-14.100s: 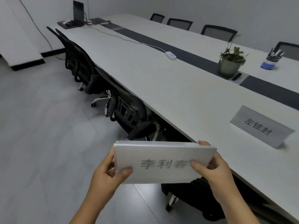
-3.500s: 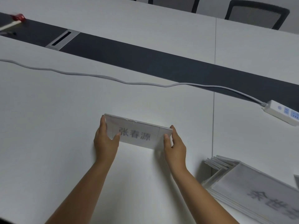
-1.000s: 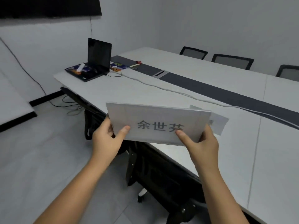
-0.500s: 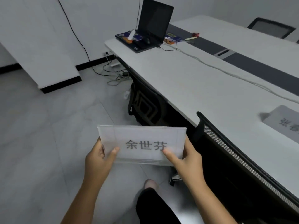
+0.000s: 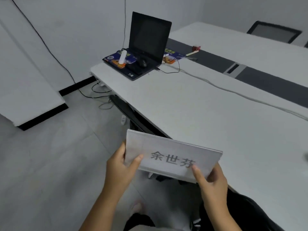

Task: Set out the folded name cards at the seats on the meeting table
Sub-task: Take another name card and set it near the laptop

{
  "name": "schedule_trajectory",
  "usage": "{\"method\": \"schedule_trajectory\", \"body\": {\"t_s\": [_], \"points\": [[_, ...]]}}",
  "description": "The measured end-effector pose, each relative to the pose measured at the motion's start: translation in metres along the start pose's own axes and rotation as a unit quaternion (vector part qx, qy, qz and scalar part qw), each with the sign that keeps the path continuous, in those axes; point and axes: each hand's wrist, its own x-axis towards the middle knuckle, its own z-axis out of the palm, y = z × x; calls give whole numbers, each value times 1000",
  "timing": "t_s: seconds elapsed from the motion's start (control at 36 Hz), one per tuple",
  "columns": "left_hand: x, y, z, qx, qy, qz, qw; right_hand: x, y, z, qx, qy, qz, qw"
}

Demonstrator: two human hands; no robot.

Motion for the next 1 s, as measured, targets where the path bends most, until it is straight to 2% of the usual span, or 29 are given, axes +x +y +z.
{"method": "schedule_trajectory", "body": {"t_s": [0.11,0.22,0.36,0.47,0.64,0.89,1.0], "points": [[68,10,35,-4,-129,59,990,25,0,3,36,137,6,990],[128,16,74,8,-257,104,961,50,-1,8,27,254,-1,967],[169,16,112,34,-384,90,919,60,-7,12,-7,324,34,946],[186,11,138,59,-456,59,886,64,-2,13,-17,361,70,930],[207,8,181,89,-498,42,862,94,5,5,15,373,89,924],[229,4,249,105,-474,49,873,161,29,-32,39,352,103,930],[220,3,267,107,-487,48,866,161,35,-44,38,386,130,912]]}}
